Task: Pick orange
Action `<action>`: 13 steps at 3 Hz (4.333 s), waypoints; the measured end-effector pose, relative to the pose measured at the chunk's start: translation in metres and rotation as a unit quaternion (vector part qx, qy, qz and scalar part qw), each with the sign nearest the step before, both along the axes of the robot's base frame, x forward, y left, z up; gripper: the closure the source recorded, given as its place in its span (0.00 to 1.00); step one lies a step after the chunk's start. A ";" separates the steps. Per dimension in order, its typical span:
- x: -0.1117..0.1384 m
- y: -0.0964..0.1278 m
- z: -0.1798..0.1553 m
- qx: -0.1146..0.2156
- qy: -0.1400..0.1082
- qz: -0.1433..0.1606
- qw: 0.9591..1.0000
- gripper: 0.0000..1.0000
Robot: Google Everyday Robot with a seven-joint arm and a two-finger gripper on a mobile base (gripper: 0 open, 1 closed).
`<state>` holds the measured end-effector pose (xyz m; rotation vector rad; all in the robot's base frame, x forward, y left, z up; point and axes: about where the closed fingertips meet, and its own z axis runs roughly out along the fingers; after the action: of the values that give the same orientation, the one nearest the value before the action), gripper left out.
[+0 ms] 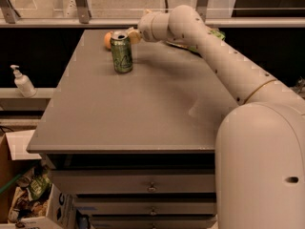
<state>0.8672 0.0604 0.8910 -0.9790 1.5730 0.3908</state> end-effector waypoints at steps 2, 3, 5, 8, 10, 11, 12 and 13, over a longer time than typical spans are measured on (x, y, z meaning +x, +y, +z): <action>-0.009 0.047 -0.009 0.023 0.032 0.018 0.999 0.00; -0.017 0.060 -0.023 0.025 0.051 0.022 0.998 0.00; -0.024 0.081 -0.039 0.031 0.072 0.032 0.996 0.00; -0.024 0.070 -0.057 0.036 0.089 0.021 0.995 0.00; -0.014 0.054 -0.068 0.038 0.089 0.003 0.995 0.18; -0.010 0.052 -0.066 0.043 0.085 0.001 0.995 0.41; -0.008 0.055 -0.064 0.051 0.081 0.002 0.995 0.65; -0.006 0.061 -0.063 0.058 0.080 0.004 0.995 0.88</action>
Offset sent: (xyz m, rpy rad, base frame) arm -0.0167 0.0650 -0.0192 0.0591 0.1076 0.0439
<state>0.8615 0.1213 0.8285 -0.8823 1.6711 0.5714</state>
